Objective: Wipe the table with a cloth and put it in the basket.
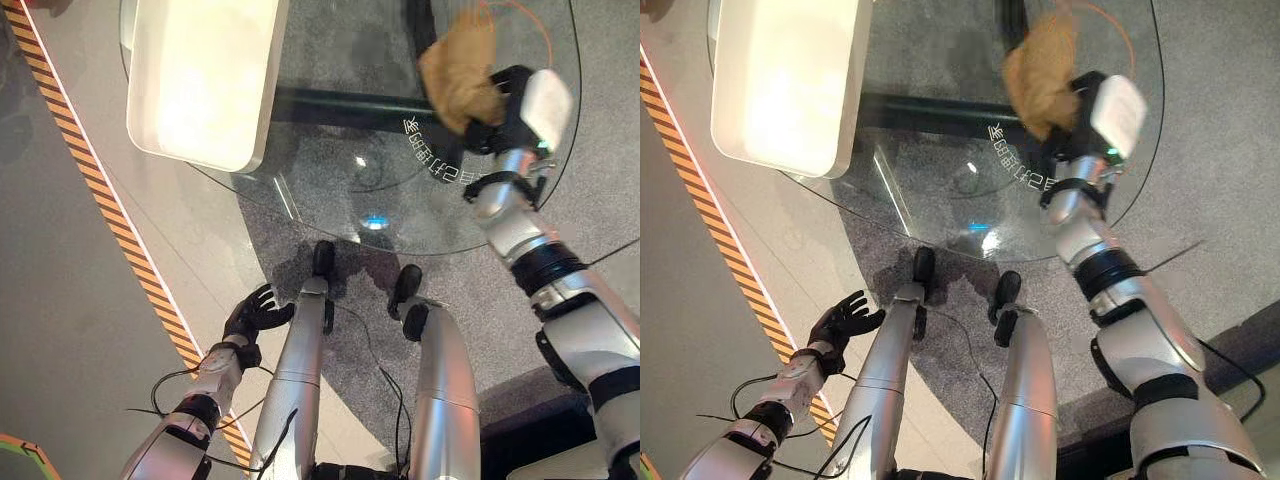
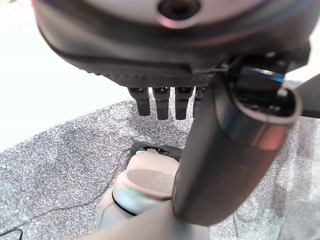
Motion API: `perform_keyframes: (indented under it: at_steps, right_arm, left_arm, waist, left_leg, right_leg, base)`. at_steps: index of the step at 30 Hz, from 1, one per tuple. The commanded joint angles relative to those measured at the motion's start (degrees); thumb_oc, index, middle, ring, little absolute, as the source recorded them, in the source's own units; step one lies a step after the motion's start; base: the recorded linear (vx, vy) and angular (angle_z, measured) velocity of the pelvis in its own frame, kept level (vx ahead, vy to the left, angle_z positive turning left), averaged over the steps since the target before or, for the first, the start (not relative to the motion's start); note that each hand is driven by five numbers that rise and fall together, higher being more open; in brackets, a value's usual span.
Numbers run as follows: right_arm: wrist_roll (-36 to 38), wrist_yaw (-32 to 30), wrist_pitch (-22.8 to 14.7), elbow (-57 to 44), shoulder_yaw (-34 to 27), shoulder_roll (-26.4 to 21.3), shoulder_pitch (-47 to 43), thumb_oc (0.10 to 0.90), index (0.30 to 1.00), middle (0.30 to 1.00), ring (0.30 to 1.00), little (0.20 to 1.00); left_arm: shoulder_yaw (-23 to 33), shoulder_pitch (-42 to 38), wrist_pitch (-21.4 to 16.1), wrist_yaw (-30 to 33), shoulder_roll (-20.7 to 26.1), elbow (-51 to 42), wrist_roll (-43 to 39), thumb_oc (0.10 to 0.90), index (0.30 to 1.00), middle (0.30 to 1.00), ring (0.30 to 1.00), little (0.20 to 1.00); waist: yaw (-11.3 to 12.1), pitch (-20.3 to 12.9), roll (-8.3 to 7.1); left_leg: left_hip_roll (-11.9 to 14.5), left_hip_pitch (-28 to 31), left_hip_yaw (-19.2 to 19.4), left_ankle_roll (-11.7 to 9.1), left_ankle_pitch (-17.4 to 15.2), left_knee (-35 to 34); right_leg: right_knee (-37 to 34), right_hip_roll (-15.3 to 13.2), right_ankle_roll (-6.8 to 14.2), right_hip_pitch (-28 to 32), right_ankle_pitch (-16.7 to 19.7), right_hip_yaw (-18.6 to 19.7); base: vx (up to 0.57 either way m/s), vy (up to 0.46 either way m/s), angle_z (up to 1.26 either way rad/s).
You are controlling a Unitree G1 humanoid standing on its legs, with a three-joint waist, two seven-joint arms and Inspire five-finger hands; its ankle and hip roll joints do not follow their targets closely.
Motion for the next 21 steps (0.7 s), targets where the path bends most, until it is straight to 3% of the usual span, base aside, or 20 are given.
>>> perform_keyframes:
  at_steps: [1, 8, 21]
  right_arm:
    - [0.3, -8.2, -2.6, -1.2, -0.6, -7.7, -4.8, 0.1, 0.3, 0.3, 0.3, 0.2]
    - [3.4, -11.3, -2.9, 2.1, -3.3, -10.2, -4.0, 0.1, 0.3, 0.3, 0.3, 0.2]
    - [3.1, -6.9, -5.1, 0.7, -1.2, -9.1, -5.0, 0.1, 0.3, 0.3, 0.3, 0.2]
  left_arm:
    - [-1.0, 3.6, -1.0, -1.3, 0.8, 0.1, -3.1, 0.8, 0.9, 0.9, 0.9, 0.9]
    - [-0.5, 4.1, -1.4, -1.8, 1.5, 0.2, -3.6, 0.8, 0.9, 0.9, 0.9, 0.9]
    - [0.0, 3.6, -1.5, -3.1, 2.1, 1.3, -3.6, 0.8, 0.9, 0.9, 0.9, 0.9]
  waist:
    - [-2.1, -1.4, 2.51]
    - [-2.5, -1.4, 2.28]
    - [-2.4, -1.4, 2.07]
  left_leg:
    - [0.6, 3.7, 5.5, 4.1, -7.0, 2.0]
    - [0.6, 3.8, 5.5, 4.1, -7.4, 1.6]
    - [0.4, 4.1, 5.3, 4.0, -7.3, 1.1]
  right_leg:
    - [-4.7, 0.7, 2.4, 0.6, 3.9, 1.0]
    - [-5.4, 1.0, 2.4, 0.9, 3.5, 1.0]
    - [-5.9, 1.4, 2.2, 1.5, 3.2, 0.9]
  base:
    - [0.0, 0.0, 0.0]
    - [0.0, 0.0, -0.03]
    - [0.0, 0.0, -0.01]
